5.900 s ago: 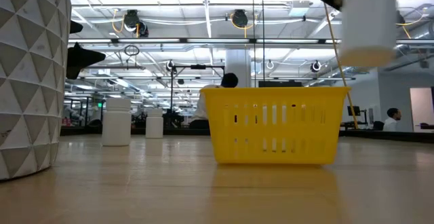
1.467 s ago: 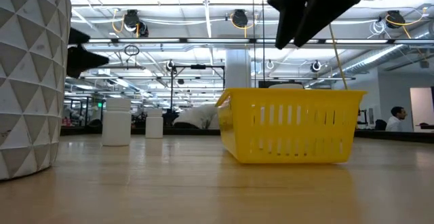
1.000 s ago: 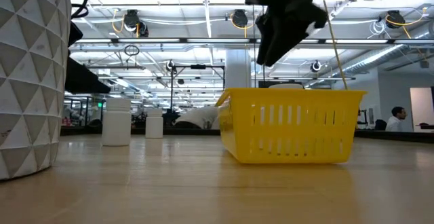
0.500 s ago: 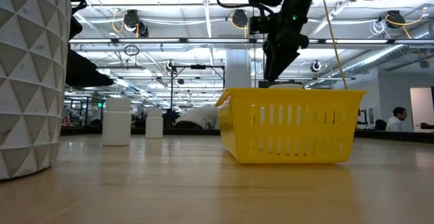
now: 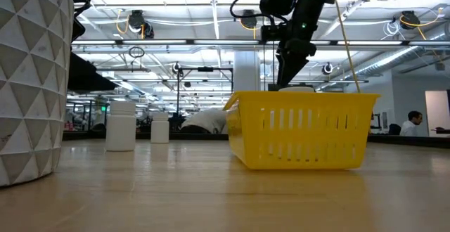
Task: Pick and place pill bottles into a basket
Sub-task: Put the white pill bottle into the yellow bin
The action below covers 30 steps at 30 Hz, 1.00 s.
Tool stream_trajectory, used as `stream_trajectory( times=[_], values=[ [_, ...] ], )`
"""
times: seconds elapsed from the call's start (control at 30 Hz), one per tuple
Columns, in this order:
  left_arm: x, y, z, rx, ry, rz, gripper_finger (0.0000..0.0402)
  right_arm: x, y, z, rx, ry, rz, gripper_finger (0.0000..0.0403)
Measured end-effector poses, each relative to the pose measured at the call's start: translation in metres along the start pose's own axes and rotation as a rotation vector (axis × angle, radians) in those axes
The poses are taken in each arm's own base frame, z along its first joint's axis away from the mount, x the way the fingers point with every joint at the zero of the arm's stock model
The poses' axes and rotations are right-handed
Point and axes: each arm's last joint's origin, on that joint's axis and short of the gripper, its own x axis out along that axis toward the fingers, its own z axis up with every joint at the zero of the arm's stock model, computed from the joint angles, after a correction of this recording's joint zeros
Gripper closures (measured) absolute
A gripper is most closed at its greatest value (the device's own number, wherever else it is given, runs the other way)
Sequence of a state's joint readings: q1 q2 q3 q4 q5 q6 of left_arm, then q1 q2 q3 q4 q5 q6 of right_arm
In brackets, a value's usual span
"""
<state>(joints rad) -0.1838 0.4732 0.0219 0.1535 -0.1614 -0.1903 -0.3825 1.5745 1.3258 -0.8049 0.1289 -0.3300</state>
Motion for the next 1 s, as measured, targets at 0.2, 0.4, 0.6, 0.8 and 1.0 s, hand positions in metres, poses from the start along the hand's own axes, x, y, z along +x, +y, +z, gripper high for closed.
stream_trajectory(
  times=[0.2, 0.4, 0.6, 0.8, 1.0],
  values=[
    [0.000, 0.000, 0.000, 0.015, -0.001, 0.005, 0.0055, 0.013, -0.017, -0.008, 0.020, -0.062, 0.031, 0.0164],
    [0.000, 0.000, 0.000, 0.029, -0.001, 0.005, 0.0055, 0.037, -0.021, -0.033, 0.045, -0.016, 0.053, 0.0163],
    [0.000, 0.000, 0.000, 0.037, -0.003, 0.013, 0.0055, 0.043, -0.015, -0.037, 0.057, -0.003, 0.064, 0.0163],
    [0.000, 0.001, 0.000, 0.041, -0.005, 0.024, 0.0055, 0.038, -0.007, -0.026, 0.080, -0.048, 0.063, 0.0163],
    [0.000, 0.001, 0.000, 0.041, -0.004, 0.024, 0.0055, 0.036, 0.009, -0.020, 0.066, -0.045, 0.044, 0.0163]
  ],
)
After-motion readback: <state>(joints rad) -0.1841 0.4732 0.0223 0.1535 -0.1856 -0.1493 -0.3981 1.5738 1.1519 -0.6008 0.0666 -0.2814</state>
